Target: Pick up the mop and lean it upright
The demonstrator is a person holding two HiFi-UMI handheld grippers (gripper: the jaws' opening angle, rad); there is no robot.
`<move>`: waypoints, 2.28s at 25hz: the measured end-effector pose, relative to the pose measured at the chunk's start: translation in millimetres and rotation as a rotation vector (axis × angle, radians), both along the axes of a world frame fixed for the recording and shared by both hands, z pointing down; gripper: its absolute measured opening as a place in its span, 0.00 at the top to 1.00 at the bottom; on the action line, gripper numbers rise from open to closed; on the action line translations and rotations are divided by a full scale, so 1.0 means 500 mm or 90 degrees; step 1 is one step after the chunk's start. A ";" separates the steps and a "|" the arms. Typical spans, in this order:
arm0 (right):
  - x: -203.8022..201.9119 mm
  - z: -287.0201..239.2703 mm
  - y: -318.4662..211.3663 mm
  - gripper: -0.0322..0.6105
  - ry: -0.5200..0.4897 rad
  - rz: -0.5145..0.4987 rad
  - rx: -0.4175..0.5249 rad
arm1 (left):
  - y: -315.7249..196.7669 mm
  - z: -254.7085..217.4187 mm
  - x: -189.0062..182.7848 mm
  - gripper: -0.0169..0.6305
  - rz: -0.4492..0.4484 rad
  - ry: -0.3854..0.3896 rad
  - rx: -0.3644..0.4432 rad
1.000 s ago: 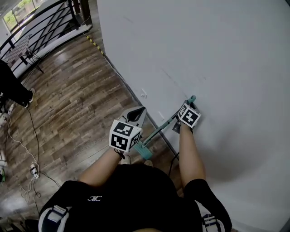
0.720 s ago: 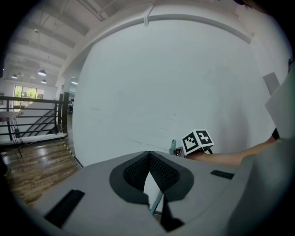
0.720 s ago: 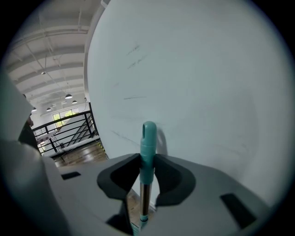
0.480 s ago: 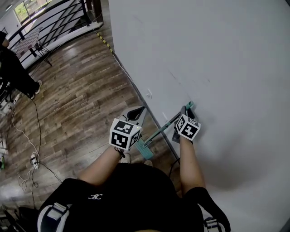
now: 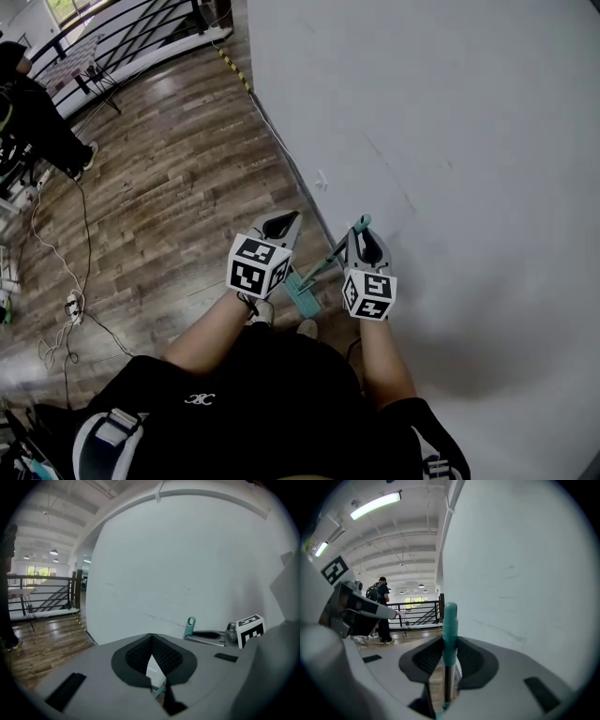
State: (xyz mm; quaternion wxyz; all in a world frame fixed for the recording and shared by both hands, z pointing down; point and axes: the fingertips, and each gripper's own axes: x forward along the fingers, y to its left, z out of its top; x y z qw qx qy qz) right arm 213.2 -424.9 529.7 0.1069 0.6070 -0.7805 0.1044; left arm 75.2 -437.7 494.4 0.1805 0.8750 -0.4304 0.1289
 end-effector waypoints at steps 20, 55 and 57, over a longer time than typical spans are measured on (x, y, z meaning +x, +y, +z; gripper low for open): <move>-0.012 0.008 0.030 0.78 -0.023 -0.011 0.014 | -0.001 0.000 0.016 0.98 0.000 0.020 0.002; 0.215 0.050 -0.050 0.93 -0.025 0.223 -0.059 | 0.022 -0.030 0.053 0.98 0.042 0.017 0.029; 0.191 -0.002 -0.025 0.93 -0.018 0.203 -0.031 | 0.026 -0.039 0.075 0.98 0.060 0.016 0.039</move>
